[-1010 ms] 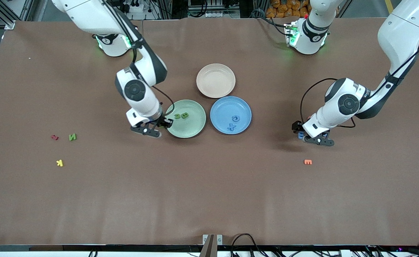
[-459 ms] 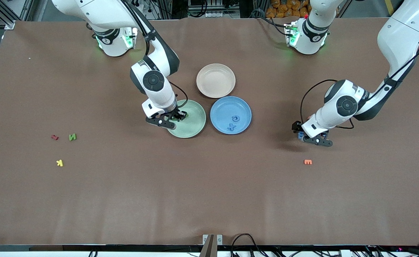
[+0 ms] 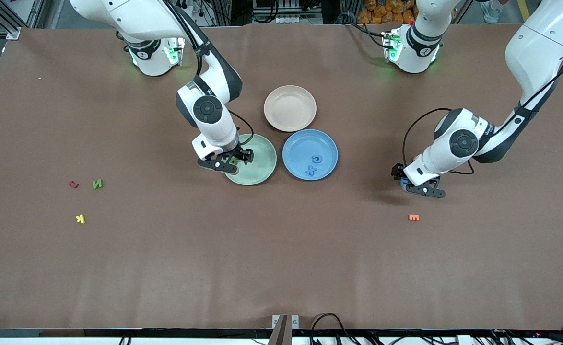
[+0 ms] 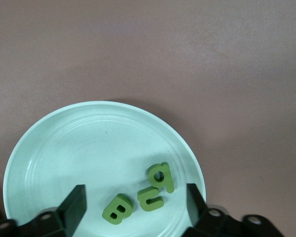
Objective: Sort letters by color into matching plates
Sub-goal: 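Place green b on the green plate with the right gripper, then return the right gripper to green N while the left lifts 3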
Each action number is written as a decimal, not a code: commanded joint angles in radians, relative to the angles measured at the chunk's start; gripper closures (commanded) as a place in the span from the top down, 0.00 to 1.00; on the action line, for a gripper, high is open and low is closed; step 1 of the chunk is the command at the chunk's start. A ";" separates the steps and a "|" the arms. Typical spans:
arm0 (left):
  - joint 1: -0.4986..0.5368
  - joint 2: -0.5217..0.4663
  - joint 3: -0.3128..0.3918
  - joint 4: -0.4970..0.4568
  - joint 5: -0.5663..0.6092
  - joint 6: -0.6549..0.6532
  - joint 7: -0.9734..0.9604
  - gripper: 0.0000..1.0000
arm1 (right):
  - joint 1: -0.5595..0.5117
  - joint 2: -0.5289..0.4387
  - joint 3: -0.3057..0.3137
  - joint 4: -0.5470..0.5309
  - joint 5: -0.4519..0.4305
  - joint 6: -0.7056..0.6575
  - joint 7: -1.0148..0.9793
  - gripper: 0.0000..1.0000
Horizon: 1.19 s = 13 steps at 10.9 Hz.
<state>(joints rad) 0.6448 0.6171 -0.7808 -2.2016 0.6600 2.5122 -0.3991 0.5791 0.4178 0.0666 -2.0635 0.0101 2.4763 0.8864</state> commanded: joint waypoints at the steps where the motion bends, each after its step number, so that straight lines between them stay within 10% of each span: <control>1: -0.014 0.012 0.012 0.016 0.033 0.002 -0.015 0.73 | -0.036 -0.007 -0.001 0.011 -0.015 -0.011 -0.021 1.00; 8: -0.094 0.009 0.025 0.046 0.035 -0.076 -0.132 0.00 | -0.344 -0.022 -0.013 0.005 -0.015 -0.023 -0.305 1.00; 13: -0.093 -0.034 0.015 0.063 0.018 -0.116 -0.149 0.00 | -0.589 -0.022 -0.013 -0.021 -0.016 -0.023 -0.536 1.00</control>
<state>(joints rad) 0.5596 0.6085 -0.7697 -2.1585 0.6653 2.4407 -0.5171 0.0892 0.4147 0.0354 -2.0598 0.0072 2.4565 0.4330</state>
